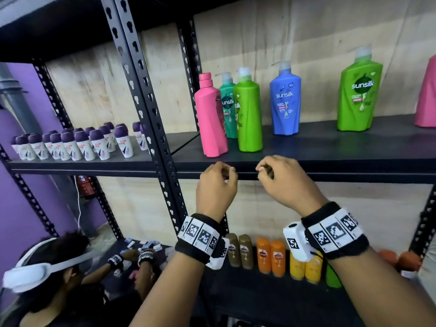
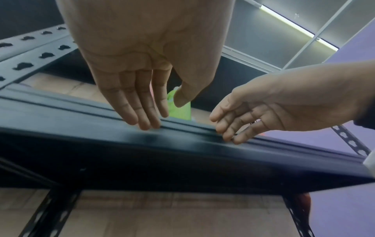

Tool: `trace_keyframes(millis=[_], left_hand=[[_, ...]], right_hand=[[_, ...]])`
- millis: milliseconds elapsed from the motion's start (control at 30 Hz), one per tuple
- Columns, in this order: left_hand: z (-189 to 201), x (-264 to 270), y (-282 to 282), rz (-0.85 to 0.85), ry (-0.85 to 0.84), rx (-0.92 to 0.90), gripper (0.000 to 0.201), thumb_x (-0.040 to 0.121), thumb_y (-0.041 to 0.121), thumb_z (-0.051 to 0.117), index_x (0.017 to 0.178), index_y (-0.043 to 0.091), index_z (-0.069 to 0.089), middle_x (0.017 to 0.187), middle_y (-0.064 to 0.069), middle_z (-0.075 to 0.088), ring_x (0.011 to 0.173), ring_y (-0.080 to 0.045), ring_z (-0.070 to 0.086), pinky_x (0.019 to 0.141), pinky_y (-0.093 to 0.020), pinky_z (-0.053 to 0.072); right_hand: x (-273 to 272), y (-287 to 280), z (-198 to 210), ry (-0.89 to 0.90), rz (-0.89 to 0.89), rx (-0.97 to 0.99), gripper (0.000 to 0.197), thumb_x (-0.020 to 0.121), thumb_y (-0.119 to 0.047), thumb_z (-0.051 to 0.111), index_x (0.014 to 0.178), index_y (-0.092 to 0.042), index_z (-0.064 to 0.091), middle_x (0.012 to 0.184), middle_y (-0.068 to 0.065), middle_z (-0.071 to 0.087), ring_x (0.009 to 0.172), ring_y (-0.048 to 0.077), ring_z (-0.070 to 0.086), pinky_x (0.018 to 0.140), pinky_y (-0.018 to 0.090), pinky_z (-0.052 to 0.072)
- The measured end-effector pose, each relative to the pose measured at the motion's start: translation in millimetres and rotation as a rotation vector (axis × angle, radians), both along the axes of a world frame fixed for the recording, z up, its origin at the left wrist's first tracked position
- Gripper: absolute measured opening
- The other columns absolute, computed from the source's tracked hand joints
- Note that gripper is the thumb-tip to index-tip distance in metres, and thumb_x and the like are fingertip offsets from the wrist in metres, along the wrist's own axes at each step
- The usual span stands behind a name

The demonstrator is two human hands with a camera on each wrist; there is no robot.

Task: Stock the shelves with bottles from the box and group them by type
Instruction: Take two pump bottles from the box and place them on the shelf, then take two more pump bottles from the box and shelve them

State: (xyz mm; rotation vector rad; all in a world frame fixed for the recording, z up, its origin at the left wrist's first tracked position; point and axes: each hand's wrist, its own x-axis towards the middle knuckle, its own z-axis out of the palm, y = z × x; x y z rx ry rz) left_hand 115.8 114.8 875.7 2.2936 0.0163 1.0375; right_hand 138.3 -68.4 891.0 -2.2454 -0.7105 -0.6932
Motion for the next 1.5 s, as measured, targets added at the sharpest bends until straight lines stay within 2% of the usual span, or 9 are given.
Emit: trace_keyframes(millis=[400,533,633,800,933,1033,1200,1367,1500], left_hand=[[-129,-10,-39,-0.142,0.56,0.12,0.024,0.092,0.035,0.056,0.09,0.016,0.07,0.088,-0.008,0.071,0.083,-0.031,0.067,0.073,-0.036,0.056],[-181,-19,-53,-0.218,0.712,0.202,0.021,0.094,0.03,0.054,0.077,0.017,0.054,0.086,-0.016,0.065,0.087,-0.04,0.065,0.068,-0.036,0.049],[-221,-29,-61,-0.229,0.82,0.239,0.019,0.095,0.031,0.054,0.09,0.014,0.061,0.094,-0.017,0.067,0.089,-0.04,0.065,0.068,-0.033,0.043],[-282,-49,-67,-0.251,1.067,0.234,0.028,0.096,0.036,0.052,0.097,0.011,0.065,0.105,-0.016,0.07,0.096,-0.038,0.066,0.076,-0.037,0.053],[-326,-70,-72,-0.271,1.198,0.273,0.027,0.097,0.036,0.05,0.086,0.013,0.058,0.103,-0.017,0.068,0.095,-0.038,0.066,0.085,-0.045,0.056],[-357,-86,-76,-0.282,1.293,0.314,0.035,0.099,0.036,0.045,0.107,0.006,0.063,0.115,-0.02,0.065,0.103,-0.04,0.064,0.085,-0.04,0.053],[-396,-109,-84,-0.322,1.369,0.442,0.04,0.099,0.038,0.042,0.12,0.008,0.06,0.118,-0.021,0.068,0.107,-0.042,0.064,0.084,-0.042,0.052],[-424,-127,-90,-0.297,1.491,0.419,0.044,0.099,0.041,0.043,0.113,0.006,0.065,0.115,-0.02,0.069,0.104,-0.039,0.066,0.076,-0.036,0.048],[-445,-132,-95,-0.311,1.552,0.402,0.047,0.1,0.044,0.045,0.117,0.004,0.064,0.118,-0.022,0.066,0.105,-0.04,0.065,0.076,-0.036,0.048]], right_hand=[[-15,-32,-135,0.413,-0.099,-0.229,0.022,0.094,-0.028,0.05,0.097,-0.017,0.069,0.104,0.004,0.07,0.097,0.026,0.063,0.083,0.036,0.052],[-28,-48,-188,0.563,-0.118,-0.279,0.022,0.093,-0.025,0.052,0.091,-0.012,0.07,0.098,0.009,0.07,0.096,0.031,0.064,0.081,0.039,0.051],[-40,-59,-230,0.706,-0.097,-0.3,0.019,0.092,-0.022,0.055,0.082,-0.012,0.068,0.091,0.008,0.07,0.089,0.029,0.064,0.076,0.039,0.051],[-68,-77,-297,0.934,-0.097,-0.344,0.019,0.094,-0.024,0.056,0.075,-0.021,0.059,0.089,0.003,0.068,0.089,0.025,0.065,0.073,0.032,0.047],[-94,-93,-338,1.058,-0.151,-0.389,0.019,0.094,-0.024,0.055,0.088,-0.015,0.071,0.101,0.008,0.073,0.097,0.027,0.066,0.081,0.032,0.049],[-114,-103,-364,1.133,-0.167,-0.457,0.028,0.096,-0.028,0.052,0.096,-0.008,0.072,0.105,0.015,0.073,0.101,0.032,0.066,0.084,0.035,0.05],[-145,-119,-399,1.266,-0.182,-0.487,0.034,0.098,-0.028,0.046,0.066,-0.017,0.048,0.091,0.016,0.066,0.092,0.029,0.064,0.078,0.034,0.048],[-164,-130,-428,1.388,-0.188,-0.46,0.029,0.099,-0.026,0.048,0.085,-0.009,0.067,0.103,0.018,0.07,0.1,0.033,0.065,0.077,0.032,0.045],[-175,-137,-458,1.472,-0.222,-0.429,0.038,0.099,-0.025,0.048,0.063,-0.014,0.047,0.098,0.019,0.069,0.092,0.033,0.062,0.07,0.031,0.037]])
